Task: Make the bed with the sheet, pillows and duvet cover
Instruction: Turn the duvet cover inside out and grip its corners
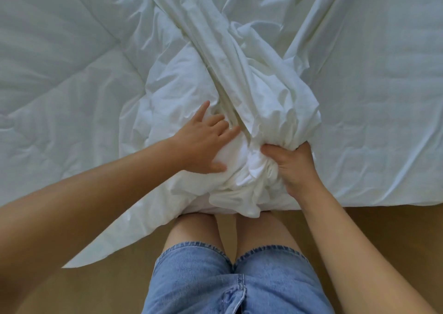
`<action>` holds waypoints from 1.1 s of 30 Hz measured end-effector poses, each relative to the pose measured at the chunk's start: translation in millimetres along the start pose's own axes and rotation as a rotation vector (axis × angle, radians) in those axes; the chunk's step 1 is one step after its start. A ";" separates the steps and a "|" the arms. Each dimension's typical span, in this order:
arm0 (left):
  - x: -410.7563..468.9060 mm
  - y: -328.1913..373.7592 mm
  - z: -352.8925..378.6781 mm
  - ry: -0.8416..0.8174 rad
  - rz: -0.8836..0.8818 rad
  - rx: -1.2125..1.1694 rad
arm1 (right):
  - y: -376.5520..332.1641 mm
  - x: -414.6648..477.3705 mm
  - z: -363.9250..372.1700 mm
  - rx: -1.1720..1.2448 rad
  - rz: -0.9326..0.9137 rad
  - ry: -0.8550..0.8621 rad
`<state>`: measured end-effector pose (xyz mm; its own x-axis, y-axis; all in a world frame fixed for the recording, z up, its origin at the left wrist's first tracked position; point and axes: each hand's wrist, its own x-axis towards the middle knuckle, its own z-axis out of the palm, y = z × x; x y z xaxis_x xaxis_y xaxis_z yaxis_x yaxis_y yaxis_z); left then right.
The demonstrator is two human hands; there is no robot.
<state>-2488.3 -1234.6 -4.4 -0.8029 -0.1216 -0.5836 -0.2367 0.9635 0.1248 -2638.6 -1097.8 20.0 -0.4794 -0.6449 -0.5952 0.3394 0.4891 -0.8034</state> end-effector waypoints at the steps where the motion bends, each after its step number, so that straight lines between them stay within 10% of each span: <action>1: 2.4 1.1 -0.6 0.018 -0.035 0.039 | 0.3 -0.2 0.5 0.000 -0.001 -0.025; 8: 6.8 11.1 -60.7 1.109 -0.358 -1.088 | -1.6 2.5 -2.4 0.103 0.066 -0.001; 14: 46.4 35.5 -72.6 0.765 -0.401 -1.112 | -10.2 7.6 -25.9 0.345 0.162 0.189; 18: 41.4 50.9 -43.8 0.867 -0.545 -0.588 | -17.9 21.6 -36.3 0.494 0.227 0.203; 26: 37.6 56.6 -41.2 0.400 -0.514 -1.604 | -21.4 12.6 -14.5 0.246 0.040 0.094; 29: 28.6 56.8 -41.7 0.206 -0.275 -2.147 | -22.0 10.5 4.5 -0.060 -0.080 0.117; 33: 27.1 55.0 -47.3 0.261 -0.465 -2.125 | -10.8 3.9 47.1 -0.841 -0.118 -0.079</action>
<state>-2549.0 -1196.2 24.6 -0.5184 -0.3982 -0.7568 -0.3135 -0.7348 0.6014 -2606.0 -1133.3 25.6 -0.4058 -0.7425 -0.5330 -0.4378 0.6698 -0.5997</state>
